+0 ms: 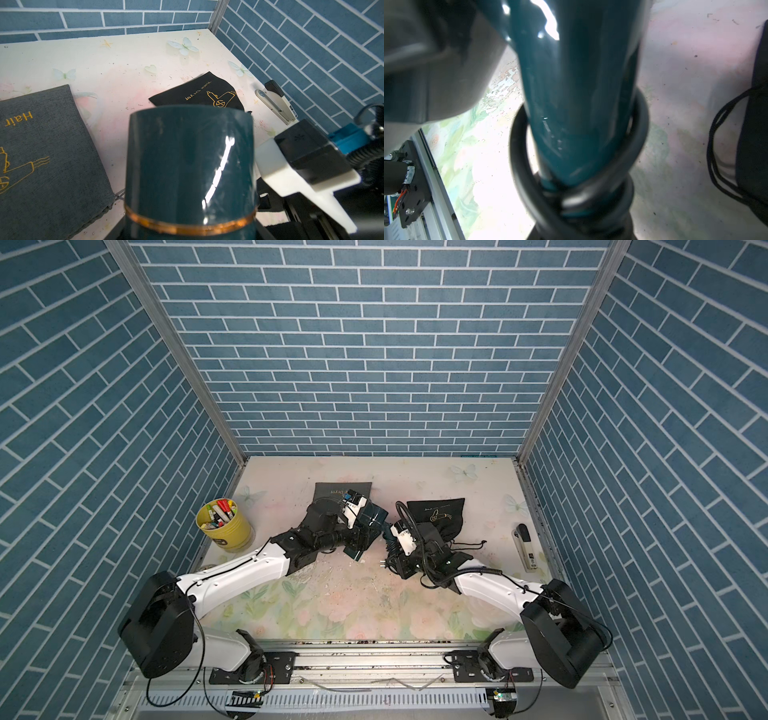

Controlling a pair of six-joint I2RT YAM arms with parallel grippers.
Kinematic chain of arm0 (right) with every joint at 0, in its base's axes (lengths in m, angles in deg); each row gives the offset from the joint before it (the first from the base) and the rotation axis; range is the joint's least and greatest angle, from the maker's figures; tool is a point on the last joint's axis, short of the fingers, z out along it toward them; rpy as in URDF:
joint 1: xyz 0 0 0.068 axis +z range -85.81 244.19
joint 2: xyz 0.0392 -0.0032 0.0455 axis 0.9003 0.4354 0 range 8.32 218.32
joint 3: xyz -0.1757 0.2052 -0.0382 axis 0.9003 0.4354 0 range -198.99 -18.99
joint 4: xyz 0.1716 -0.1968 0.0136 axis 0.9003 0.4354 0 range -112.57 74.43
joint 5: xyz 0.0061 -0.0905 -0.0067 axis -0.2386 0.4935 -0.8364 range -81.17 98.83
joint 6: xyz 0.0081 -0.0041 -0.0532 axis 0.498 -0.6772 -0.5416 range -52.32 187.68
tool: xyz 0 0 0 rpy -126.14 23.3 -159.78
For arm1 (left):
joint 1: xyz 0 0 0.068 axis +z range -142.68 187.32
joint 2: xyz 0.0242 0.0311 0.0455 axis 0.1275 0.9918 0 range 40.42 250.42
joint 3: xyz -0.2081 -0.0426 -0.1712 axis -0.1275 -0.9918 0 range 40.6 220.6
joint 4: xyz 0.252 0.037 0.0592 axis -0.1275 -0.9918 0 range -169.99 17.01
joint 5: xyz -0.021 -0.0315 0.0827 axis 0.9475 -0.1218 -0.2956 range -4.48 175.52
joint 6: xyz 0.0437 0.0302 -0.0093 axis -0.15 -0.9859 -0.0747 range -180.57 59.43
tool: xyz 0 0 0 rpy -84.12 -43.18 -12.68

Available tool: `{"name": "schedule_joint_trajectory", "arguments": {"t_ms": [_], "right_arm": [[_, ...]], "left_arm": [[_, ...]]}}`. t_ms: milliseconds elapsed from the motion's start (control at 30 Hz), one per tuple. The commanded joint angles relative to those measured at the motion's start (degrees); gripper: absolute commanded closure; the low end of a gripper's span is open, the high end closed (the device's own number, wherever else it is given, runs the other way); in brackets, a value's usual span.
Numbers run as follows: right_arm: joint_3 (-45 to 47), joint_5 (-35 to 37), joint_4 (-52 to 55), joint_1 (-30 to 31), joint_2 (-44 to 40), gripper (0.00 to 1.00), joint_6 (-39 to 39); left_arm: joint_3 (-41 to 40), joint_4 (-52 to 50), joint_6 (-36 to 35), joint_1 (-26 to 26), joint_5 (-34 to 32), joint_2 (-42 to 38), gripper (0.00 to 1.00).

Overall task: Pack away hair dryers
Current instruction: Fold the hair dryer.

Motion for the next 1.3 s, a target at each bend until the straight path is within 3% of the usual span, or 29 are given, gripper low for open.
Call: {"name": "schedule_joint_trajectory", "arguments": {"t_ms": [0, 567, 967, 1267], "right_arm": [[-0.96, 0.06, -2.85, 0.75, -0.23, 0.81, 4.93], [-3.55, 7.59, -15.45, 7.75, -4.52, 0.87, 13.55], [-3.19, 6.49, -23.32, 9.62, -7.02, 0.87, 16.32], [-4.00, 6.38, -23.29, 11.40, -6.16, 0.86, 15.44]], "left_arm": [[1.87, 2.89, -1.60, -2.10, -1.92, -1.80, 0.93], [-6.53, 22.41, 6.95, -9.40, -8.89, 0.29, 0.93], [-10.81, 31.37, 10.96, -11.39, -10.77, 1.84, 0.93], [-11.14, 35.91, 12.73, -11.81, -10.41, 5.01, 0.93]]}}
